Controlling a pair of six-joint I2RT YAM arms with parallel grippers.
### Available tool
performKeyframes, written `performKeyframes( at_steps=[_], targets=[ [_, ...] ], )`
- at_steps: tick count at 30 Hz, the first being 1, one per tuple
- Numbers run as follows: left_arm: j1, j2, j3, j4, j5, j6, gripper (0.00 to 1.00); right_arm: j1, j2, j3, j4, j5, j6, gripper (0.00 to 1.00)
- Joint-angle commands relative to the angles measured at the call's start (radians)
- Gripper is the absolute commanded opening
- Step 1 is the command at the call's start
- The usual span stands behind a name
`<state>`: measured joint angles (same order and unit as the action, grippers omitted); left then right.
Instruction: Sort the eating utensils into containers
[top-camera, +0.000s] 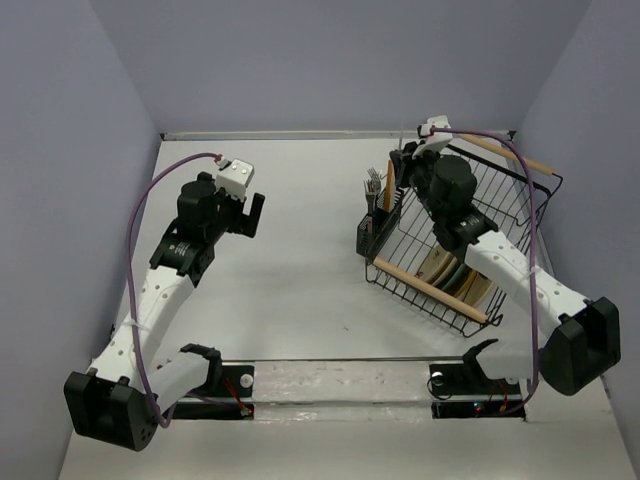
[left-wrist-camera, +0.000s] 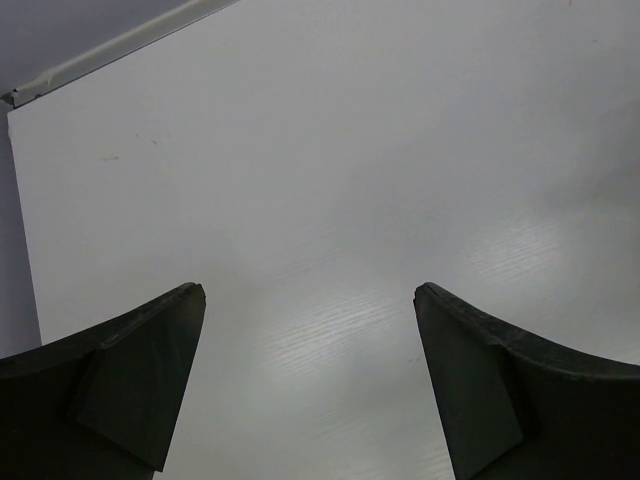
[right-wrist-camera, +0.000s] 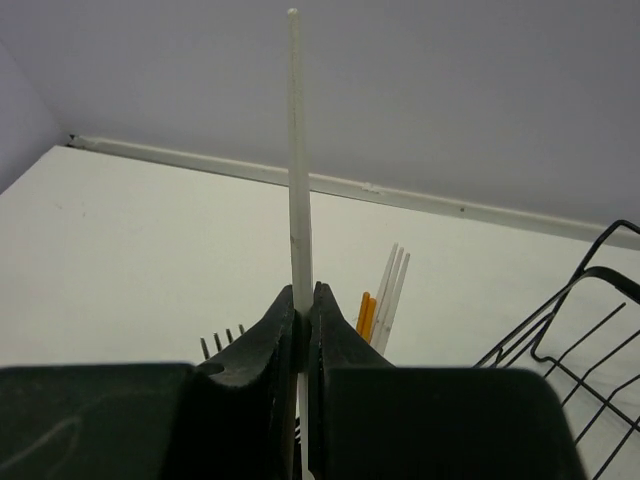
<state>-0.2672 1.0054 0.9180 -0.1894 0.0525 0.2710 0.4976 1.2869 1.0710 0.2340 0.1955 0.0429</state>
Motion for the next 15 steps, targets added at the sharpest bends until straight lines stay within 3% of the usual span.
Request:
performKeyframes(
  at_steps=[1,15],
  targets=[
    [0.009,-0.021,-0.027,0.074,-0.009,0.019,0.99,-0.054,-0.003,-0.008,0.16,-0.03,0.035,0.0],
    [0.026,0.01,-0.059,0.096,-0.008,0.028,0.99,-0.128,0.117,-0.042,0.235,-0.136,0.074,0.0]
  ],
)
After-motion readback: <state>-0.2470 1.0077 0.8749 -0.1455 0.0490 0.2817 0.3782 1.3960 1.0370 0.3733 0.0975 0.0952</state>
